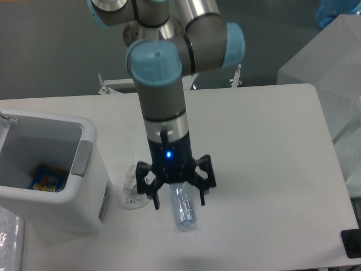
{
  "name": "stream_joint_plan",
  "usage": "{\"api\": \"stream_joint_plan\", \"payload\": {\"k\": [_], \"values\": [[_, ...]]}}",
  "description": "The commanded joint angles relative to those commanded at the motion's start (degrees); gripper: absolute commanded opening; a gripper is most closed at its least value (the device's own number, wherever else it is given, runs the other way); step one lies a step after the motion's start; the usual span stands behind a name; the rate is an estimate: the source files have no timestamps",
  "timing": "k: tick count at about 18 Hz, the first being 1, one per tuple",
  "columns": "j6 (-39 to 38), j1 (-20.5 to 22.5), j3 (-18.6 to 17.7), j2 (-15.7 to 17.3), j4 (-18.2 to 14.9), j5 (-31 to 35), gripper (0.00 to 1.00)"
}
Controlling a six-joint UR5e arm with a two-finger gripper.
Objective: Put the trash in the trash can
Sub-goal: 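Close the gripper around the bottle's cap end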
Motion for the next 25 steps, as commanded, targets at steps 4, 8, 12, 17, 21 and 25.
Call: {"api": "stream_joint_plan", "payload": {"k": [4, 8, 12, 17, 21, 25], "values": [[-0.3, 1.3, -0.3, -3.0, -0.2, 0.1, 1.0], [0.0, 2.7, -3.0, -3.8, -1.0, 0.1, 1.0], [-0.3, 3.3, -4.1, -4.5, -1.1, 0.3, 1.0], [-0.3, 3.3, -5.5, -6.3, -1.2, 0.7, 1.0], [-0.4, 3.3, -5.6, -7.5, -1.2, 0.7, 1.0], [-0.7, 3.0, -5.8, -8.4, -1.2, 0.8, 1.0]]}}
